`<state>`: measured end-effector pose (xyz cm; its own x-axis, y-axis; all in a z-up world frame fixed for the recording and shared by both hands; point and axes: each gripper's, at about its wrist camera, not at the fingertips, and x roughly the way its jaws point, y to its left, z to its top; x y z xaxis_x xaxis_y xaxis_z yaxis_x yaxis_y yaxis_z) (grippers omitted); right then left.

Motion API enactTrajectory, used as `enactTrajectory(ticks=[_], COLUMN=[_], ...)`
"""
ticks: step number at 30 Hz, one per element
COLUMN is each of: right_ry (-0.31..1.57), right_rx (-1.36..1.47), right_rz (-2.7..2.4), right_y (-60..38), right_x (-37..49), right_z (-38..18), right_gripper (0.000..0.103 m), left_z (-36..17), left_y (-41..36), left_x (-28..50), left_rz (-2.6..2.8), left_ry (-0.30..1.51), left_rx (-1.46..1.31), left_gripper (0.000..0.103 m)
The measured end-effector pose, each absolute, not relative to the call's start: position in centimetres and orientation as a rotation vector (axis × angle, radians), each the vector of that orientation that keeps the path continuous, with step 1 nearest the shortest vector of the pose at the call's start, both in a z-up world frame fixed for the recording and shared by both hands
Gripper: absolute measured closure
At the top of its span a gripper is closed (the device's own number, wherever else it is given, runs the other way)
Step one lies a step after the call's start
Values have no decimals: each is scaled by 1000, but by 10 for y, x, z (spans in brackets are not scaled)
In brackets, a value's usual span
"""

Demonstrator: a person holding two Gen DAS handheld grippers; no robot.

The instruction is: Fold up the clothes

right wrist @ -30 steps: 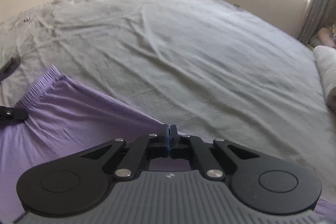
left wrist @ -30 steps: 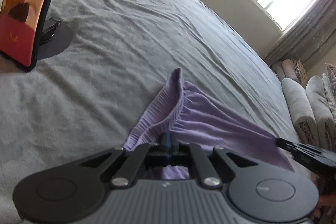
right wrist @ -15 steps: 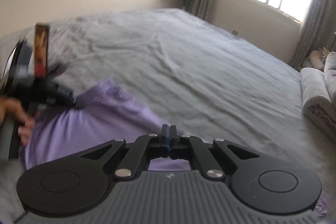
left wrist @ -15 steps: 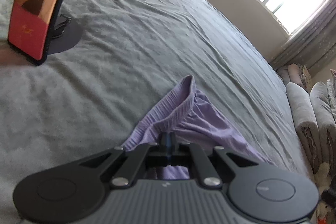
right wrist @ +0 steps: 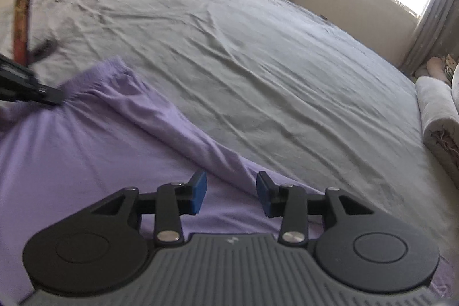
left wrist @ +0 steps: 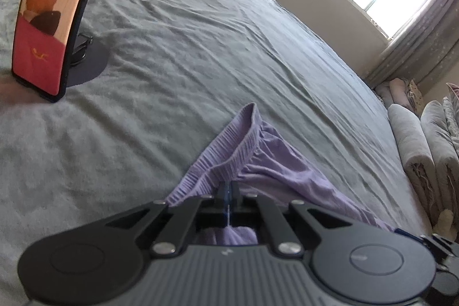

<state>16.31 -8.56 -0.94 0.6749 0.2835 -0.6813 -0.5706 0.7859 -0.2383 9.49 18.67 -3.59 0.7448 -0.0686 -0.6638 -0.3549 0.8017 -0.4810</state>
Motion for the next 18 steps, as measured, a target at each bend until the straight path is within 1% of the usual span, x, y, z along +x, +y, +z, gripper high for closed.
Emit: enactTrajectory(ticks=[5, 8, 9, 10, 11, 13, 18], right_ry=[699, 683, 681, 679, 687, 677, 611], right_rx=[-458, -458, -470, -482, -498, -511, -476], right_rz=[481, 491, 499, 506, 513, 493, 461], right_y=[-81, -77, -75, -73, -71, -70, -80], right_x=[188, 190, 189, 189, 188, 183, 159], right_z=[-26, -30, -30, -31, -30, -24, 11], right_gripper=[61, 61, 73, 83, 100, 102, 102], left_z=[-39, -40, -41, -41, -41, -43, -46], left_y=[190, 191, 192, 193, 193, 195, 200], left_x=[100, 102, 102, 102, 102, 102, 100], left_rz=[171, 170, 169, 169, 167, 162, 156], left_ry=[732, 734, 735, 735, 735, 735, 732], left_rx=[-652, -665, -671, -677, -680, -690, -728], left_gripper=[103, 103, 103, 103, 103, 103, 103])
